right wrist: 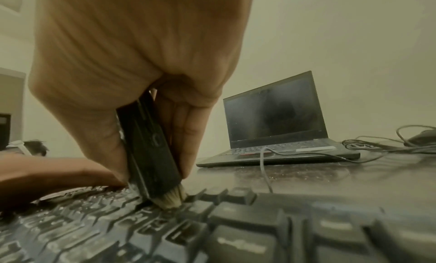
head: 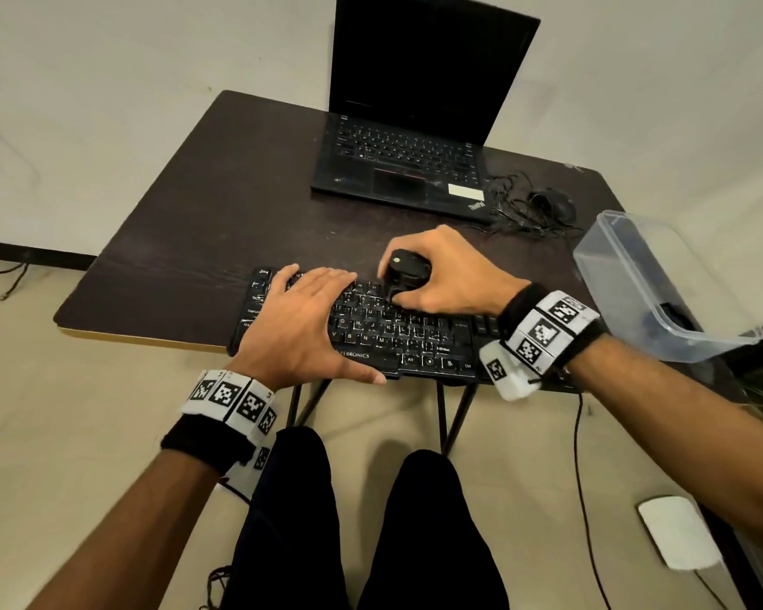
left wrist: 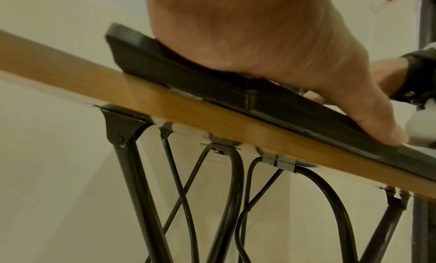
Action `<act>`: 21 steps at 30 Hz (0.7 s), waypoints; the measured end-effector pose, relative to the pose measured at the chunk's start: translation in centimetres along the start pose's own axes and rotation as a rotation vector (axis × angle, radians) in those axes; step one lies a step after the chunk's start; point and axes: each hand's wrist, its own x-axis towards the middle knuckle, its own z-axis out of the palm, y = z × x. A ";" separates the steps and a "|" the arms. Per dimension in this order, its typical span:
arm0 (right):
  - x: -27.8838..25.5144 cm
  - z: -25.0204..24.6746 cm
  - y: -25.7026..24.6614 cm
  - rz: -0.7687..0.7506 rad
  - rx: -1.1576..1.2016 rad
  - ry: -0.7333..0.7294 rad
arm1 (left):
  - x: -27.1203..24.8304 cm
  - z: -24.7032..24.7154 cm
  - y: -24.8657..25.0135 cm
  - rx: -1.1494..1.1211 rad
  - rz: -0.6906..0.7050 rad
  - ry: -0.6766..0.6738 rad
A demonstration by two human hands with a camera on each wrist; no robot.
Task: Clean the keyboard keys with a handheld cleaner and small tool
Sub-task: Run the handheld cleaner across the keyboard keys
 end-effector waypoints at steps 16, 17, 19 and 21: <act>-0.1 -0.5 1.0 -0.009 0.031 -0.023 | -0.1 0.1 -0.1 -0.017 0.013 0.016; -0.7 -0.9 1.7 0.012 0.021 -0.030 | -0.1 0.1 -0.2 -0.017 0.014 0.019; -2.7 -2.1 3.4 0.080 0.013 -0.037 | -0.1 0.1 -0.2 -0.005 0.017 0.024; -4.2 -3.1 4.5 0.131 0.025 -0.015 | -0.1 0.2 -0.2 -0.004 0.020 0.031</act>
